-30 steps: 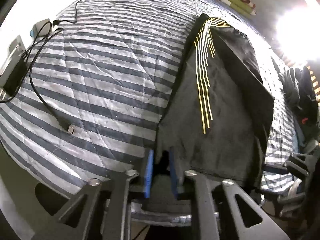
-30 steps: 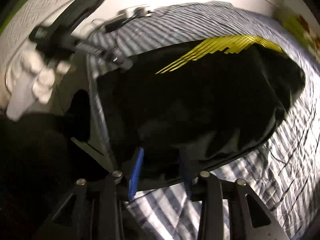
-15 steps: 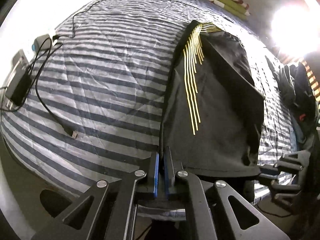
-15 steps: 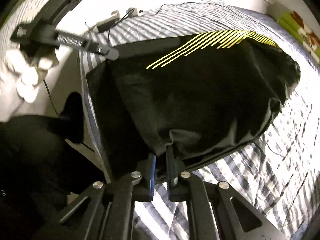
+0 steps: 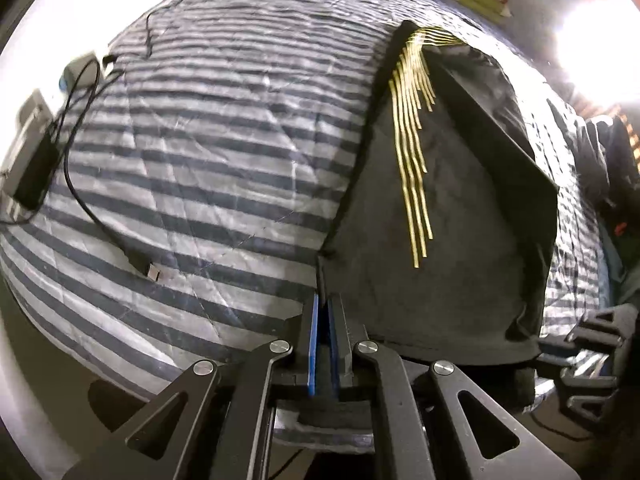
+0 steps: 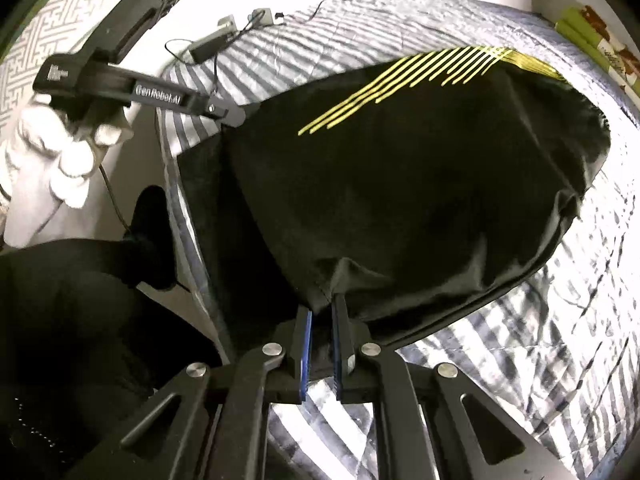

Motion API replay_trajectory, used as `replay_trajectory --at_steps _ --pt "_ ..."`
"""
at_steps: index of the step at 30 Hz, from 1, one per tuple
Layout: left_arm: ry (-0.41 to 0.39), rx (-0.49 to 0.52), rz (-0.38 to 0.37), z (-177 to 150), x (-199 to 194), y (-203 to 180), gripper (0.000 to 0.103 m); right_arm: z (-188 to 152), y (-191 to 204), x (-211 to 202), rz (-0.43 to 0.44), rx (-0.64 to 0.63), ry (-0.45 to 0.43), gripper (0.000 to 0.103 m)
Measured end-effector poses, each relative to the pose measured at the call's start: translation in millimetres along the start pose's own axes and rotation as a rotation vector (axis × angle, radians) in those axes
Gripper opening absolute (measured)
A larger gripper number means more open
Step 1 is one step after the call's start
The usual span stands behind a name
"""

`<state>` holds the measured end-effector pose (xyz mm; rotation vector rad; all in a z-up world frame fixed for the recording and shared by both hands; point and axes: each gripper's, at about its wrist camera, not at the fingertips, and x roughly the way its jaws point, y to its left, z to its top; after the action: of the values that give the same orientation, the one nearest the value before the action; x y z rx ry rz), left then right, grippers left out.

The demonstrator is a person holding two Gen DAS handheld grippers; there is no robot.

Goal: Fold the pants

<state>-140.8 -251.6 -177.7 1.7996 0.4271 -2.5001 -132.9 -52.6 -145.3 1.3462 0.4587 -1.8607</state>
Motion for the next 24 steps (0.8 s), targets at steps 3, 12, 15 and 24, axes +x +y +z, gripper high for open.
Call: replay_trajectory --at_steps 3,12,15,24 --pt "-0.007 -0.022 -0.011 1 -1 5 0.005 -2 -1 5 -0.001 0.0 0.011 0.008" --pt "-0.052 0.091 0.051 4 -19 -17 0.002 1 -10 -4 0.044 0.054 0.017 0.008" --pt "-0.071 0.124 0.051 1 -34 -25 0.002 -1 -9 -15 0.056 0.054 -0.001 0.008" --pt "-0.06 0.19 0.096 -29 -41 -23 0.002 -20 14 -32 0.095 0.039 -0.025 0.008"
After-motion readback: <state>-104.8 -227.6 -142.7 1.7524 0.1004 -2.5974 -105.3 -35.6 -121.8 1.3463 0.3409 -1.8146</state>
